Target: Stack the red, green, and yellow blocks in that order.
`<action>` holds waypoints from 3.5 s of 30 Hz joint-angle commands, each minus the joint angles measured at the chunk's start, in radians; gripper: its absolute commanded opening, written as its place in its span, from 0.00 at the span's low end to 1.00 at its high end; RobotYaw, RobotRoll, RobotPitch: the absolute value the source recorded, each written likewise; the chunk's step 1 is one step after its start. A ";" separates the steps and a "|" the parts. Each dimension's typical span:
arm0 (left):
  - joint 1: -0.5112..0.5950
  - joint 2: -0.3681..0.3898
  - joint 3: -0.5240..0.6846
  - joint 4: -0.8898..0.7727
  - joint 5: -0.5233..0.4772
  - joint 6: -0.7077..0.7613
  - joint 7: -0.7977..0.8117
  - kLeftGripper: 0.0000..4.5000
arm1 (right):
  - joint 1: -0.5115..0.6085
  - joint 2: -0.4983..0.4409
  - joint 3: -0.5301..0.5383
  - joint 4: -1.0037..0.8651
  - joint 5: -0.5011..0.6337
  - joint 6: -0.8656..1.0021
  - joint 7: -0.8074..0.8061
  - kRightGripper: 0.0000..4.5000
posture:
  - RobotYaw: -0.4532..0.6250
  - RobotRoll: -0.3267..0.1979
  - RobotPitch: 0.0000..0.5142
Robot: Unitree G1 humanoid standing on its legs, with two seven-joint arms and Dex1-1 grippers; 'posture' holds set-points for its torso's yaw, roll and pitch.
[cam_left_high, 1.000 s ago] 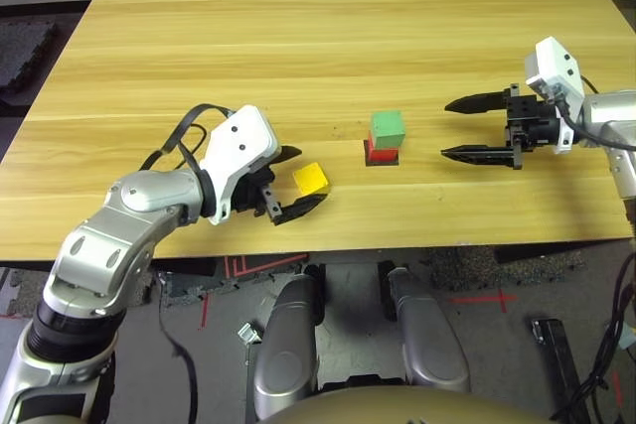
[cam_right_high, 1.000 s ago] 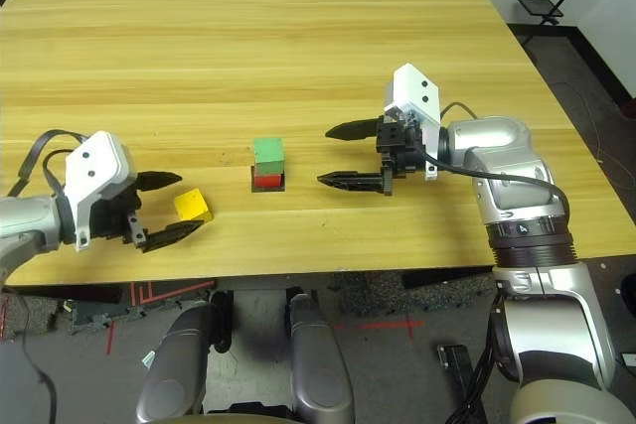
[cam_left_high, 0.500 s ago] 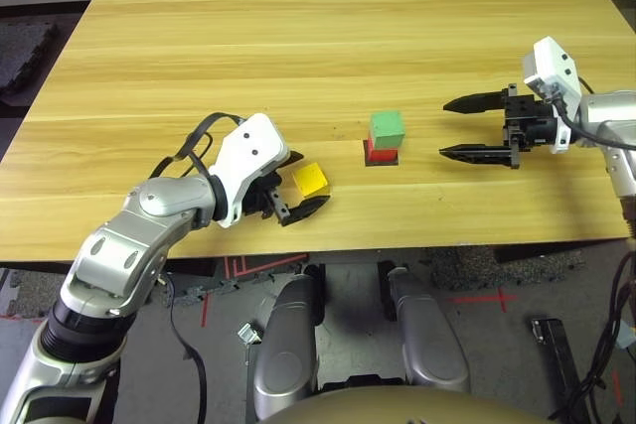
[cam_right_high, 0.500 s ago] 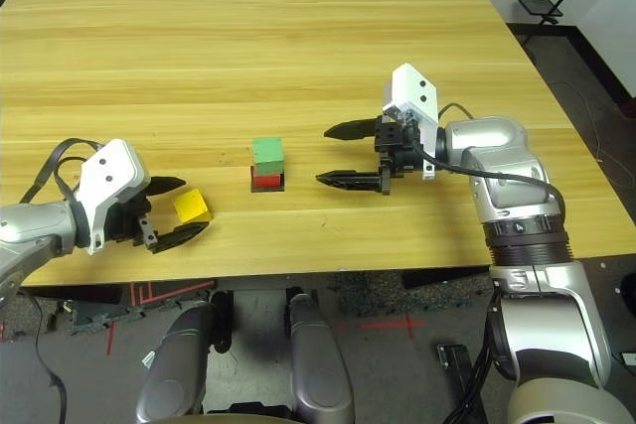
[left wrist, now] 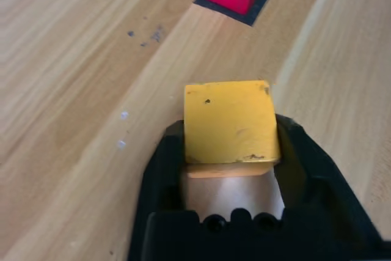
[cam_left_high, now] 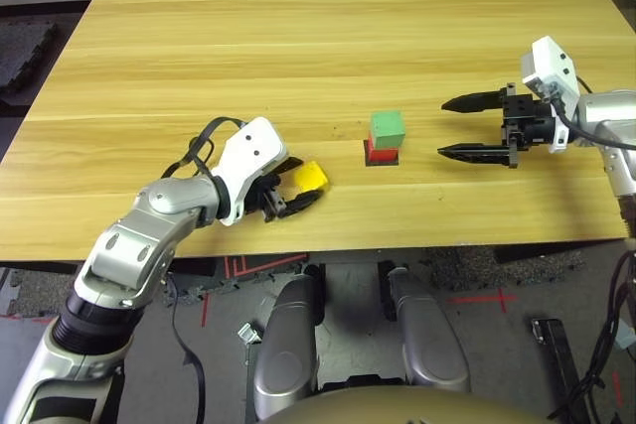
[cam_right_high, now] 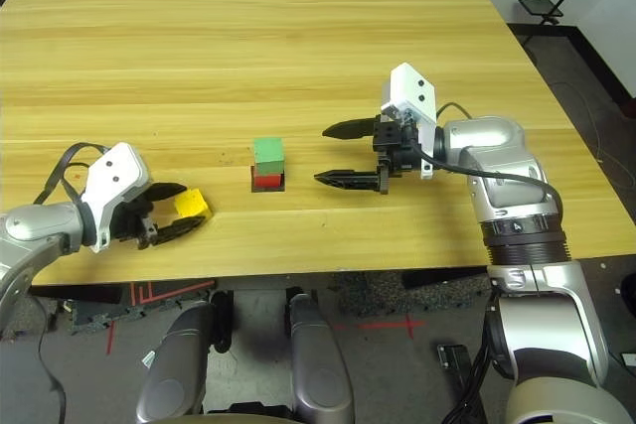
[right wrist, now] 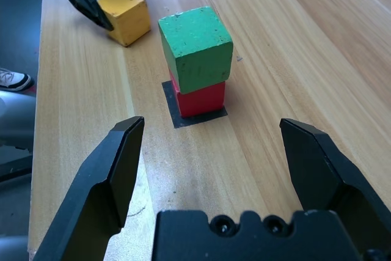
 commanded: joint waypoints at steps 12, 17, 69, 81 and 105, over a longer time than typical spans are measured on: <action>-0.244 0.082 -0.024 0.266 0.045 -0.219 -0.234 0.45 | -0.020 0.009 0.005 0.040 -0.023 -0.033 0.005 1.00 | 0.75 0.82 0.45; -0.427 0.086 -0.068 0.408 0.073 -0.296 -0.355 0.45 | -0.022 0.012 0.004 0.047 -0.027 -0.041 0.006 1.00 | 0.74 0.83 0.44; -0.774 -0.277 -0.278 0.627 0.207 -0.249 -0.486 0.45 | 0.059 -0.084 -0.054 -0.139 0.057 0.073 -0.024 1.00 | 0.66 0.83 0.47; -0.762 -0.279 -0.277 0.661 0.228 -0.273 -0.482 0.45 | 0.067 -0.076 -0.050 -0.151 0.061 0.075 -0.032 1.00 | 0.66 0.82 0.47; -0.745 -0.246 -0.307 0.641 0.255 -0.242 -0.515 0.45 | 0.042 -0.048 -0.028 -0.093 0.035 0.032 -0.032 1.00 | 0.67 0.83 0.46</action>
